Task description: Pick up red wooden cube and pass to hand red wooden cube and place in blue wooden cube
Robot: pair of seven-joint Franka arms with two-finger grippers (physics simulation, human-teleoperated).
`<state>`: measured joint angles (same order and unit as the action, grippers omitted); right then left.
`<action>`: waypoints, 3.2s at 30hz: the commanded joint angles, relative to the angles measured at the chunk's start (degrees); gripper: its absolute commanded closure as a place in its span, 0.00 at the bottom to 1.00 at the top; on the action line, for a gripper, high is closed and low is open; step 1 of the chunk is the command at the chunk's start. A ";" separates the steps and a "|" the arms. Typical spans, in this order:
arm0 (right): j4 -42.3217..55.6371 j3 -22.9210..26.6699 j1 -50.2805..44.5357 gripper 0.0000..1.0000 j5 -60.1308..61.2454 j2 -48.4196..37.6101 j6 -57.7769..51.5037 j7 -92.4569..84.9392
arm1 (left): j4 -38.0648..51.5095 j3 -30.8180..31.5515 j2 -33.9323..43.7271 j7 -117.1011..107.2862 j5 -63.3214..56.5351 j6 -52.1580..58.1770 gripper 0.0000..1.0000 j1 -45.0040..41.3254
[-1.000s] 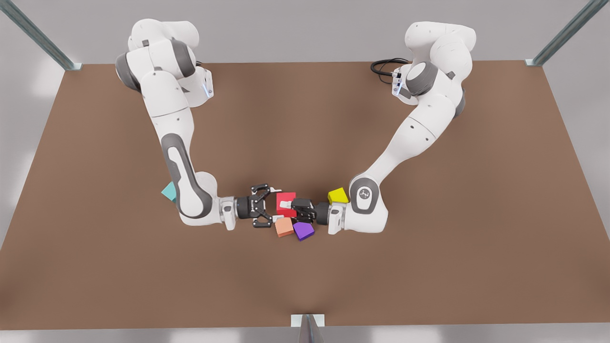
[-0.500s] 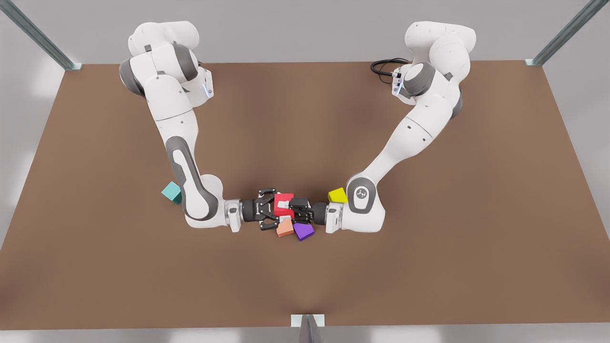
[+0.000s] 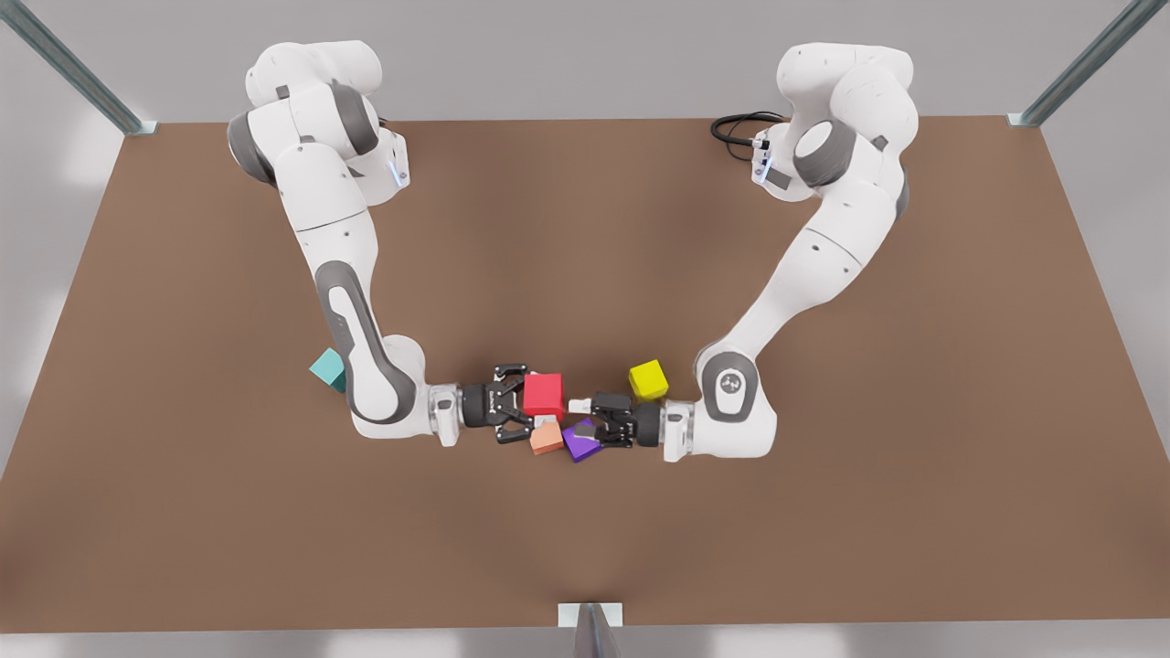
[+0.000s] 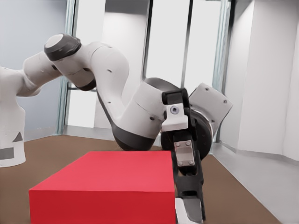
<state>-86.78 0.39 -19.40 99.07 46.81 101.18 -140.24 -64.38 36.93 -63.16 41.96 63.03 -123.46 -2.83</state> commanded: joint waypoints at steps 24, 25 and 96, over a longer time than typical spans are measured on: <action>-21.50 31.43 -4.85 0.58 -84.92 -22.20 15.62 65.70 | -15.34 -31.22 49.36 -40.65 -61.44 42.70 0.00 -1.48; -23.35 31.34 -4.94 0.58 -84.83 -22.81 17.64 65.70 | -15.34 -31.22 49.45 -40.73 -61.36 41.99 0.00 -1.39; 5.13 -1.35 19.14 0.00 -100.12 -38.72 -25.51 149.64 | -15.78 -30.08 49.10 -40.82 -60.57 47.17 0.00 0.63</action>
<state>-81.46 -0.96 -0.22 -0.80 8.24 76.39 -17.82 -80.23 6.83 -14.15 1.37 2.49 -76.79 -2.21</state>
